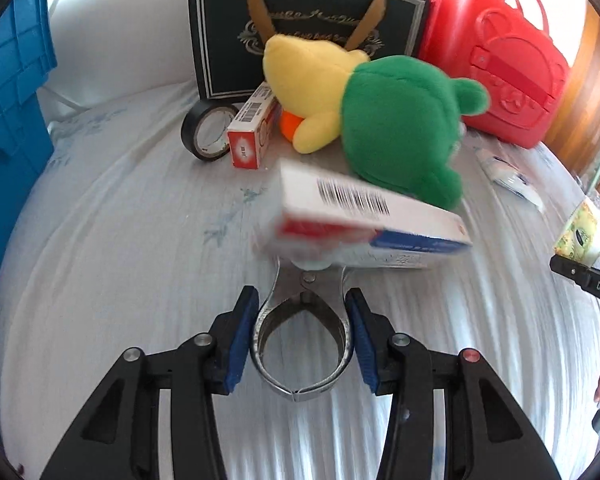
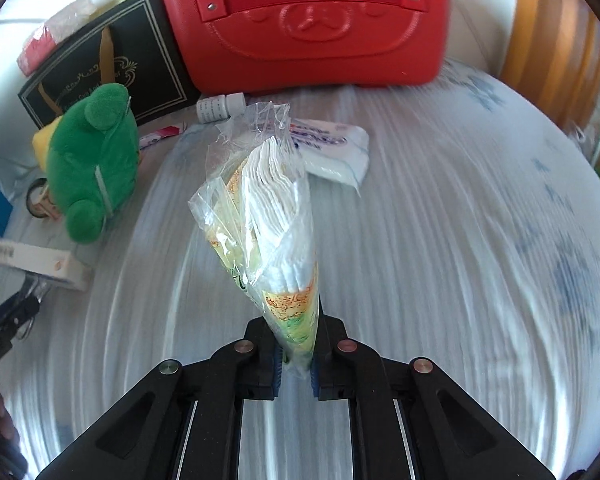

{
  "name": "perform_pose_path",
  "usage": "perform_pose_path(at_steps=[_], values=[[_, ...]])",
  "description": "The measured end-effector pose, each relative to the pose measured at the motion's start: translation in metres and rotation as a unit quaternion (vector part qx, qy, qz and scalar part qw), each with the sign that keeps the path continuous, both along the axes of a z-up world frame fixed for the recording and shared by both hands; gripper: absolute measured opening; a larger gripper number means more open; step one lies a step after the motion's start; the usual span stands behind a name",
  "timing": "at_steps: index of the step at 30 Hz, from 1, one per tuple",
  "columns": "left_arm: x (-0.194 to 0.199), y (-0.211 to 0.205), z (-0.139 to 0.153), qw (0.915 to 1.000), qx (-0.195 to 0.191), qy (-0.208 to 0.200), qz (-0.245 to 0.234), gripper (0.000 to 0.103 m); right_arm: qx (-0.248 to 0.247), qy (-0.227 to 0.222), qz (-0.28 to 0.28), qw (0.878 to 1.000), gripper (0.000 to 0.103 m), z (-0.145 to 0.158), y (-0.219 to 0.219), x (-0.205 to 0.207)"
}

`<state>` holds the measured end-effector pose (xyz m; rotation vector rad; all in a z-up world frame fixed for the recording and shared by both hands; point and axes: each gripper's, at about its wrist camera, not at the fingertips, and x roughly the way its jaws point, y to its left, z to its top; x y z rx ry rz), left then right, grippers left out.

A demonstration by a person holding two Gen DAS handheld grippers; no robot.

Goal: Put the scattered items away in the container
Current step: 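Lift and carry the metal clip with the left gripper while the right carries the wipes packet toward the crate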

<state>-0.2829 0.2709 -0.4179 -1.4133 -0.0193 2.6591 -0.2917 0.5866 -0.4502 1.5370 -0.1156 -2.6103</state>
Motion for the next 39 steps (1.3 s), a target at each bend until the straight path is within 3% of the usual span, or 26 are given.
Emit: perform_pose_path(at_steps=[7, 21, 29, 39], values=[[0.038, -0.013, 0.032, 0.9998, 0.014, 0.001, -0.012, 0.044, -0.019, -0.004, 0.004, 1.0, 0.01, 0.036, 0.003, 0.044], [0.118, -0.045, 0.112, 0.9978, 0.046, 0.014, -0.046, 0.044, -0.047, 0.01, 0.036, 0.998, 0.01, 0.135, -0.034, 0.147], [0.157, -0.056, 0.181, 0.9927, 0.067, 0.052, -0.086, 0.044, -0.05, 0.038, 0.052, 0.997, 0.01, 0.199, -0.065, 0.19], [0.184, -0.072, 0.248, 0.9843, 0.08, 0.102, -0.12, 0.044, -0.08, 0.066, 0.048, 0.993, 0.01, 0.252, -0.1, 0.22]])
